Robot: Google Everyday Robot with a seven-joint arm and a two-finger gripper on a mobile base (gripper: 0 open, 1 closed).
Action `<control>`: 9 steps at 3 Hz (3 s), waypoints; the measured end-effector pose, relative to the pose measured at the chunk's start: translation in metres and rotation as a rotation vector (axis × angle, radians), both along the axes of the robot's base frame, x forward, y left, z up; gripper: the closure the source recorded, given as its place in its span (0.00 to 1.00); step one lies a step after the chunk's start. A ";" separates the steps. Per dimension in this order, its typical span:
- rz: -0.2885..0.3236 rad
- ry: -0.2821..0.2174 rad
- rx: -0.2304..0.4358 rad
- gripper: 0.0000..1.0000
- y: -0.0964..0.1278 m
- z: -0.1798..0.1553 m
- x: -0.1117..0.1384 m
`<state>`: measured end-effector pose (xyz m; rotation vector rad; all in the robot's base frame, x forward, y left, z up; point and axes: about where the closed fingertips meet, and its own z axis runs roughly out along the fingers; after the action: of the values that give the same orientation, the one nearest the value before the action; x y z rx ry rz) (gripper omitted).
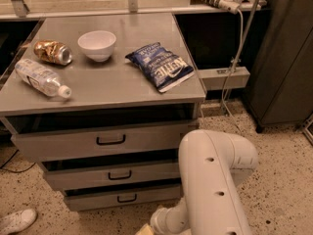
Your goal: Close bottom drawer
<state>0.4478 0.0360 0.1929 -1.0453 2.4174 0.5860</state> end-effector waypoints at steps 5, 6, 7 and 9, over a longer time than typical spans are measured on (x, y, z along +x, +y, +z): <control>0.040 -0.117 -0.068 1.00 0.021 -0.018 0.044; 0.050 -0.159 -0.082 1.00 0.026 -0.020 0.065; 0.073 -0.198 -0.096 1.00 0.032 -0.017 0.082; 0.125 -0.263 -0.120 1.00 0.048 -0.013 0.110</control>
Offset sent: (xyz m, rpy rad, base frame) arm 0.0000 0.0000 0.0000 0.0000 0.0000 0.0000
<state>0.5576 0.0836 0.1796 -1.2466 2.1905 0.3224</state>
